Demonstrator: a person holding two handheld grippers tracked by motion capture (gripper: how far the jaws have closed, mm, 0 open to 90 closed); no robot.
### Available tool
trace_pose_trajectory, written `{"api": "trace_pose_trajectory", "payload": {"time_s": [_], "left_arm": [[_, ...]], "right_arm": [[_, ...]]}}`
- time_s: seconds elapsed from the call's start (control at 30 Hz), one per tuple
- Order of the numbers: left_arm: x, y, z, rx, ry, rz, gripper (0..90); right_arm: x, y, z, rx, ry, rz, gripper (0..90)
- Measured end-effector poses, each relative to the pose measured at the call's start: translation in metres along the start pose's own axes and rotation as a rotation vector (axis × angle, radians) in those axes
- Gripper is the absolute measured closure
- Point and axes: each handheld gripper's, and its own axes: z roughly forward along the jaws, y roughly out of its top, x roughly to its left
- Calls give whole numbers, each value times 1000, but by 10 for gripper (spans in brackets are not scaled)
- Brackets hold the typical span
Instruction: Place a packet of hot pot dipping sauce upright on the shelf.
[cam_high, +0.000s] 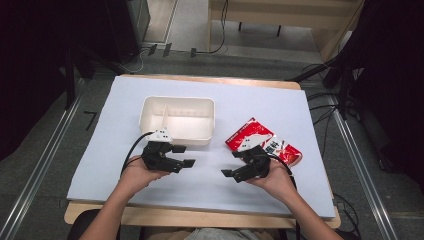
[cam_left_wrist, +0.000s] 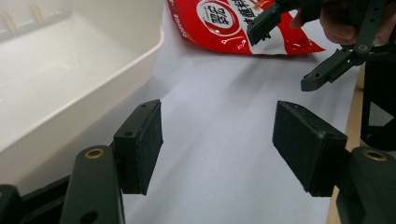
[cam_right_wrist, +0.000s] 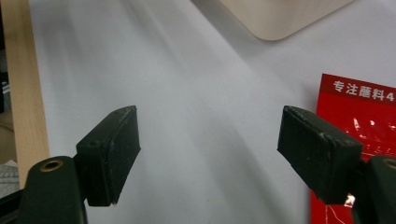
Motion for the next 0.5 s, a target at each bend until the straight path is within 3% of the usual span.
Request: {"api": "trace_pose_trajectory", "payload": {"time_s": [0.1,0.27,0.37,0.4,0.5], "left_arm": [[0,0,2,6,-5,5,341],[1,0,3,15,-8,3,341],[1,0,3,14,-5,-2,341],[1,0,3,14,-4,3,341],[0,1,4,13,-5,4,341]], "right_arm": [[-1,0,-1,8,-24,-13,224],[-5,0,-3,-4,-23,10,230],[-7,-1,-6,-3,-33,12,302],[-8,-2,-6,-4,-35,18,377],[-9,-2,-7,3,-29,32,393]]}}
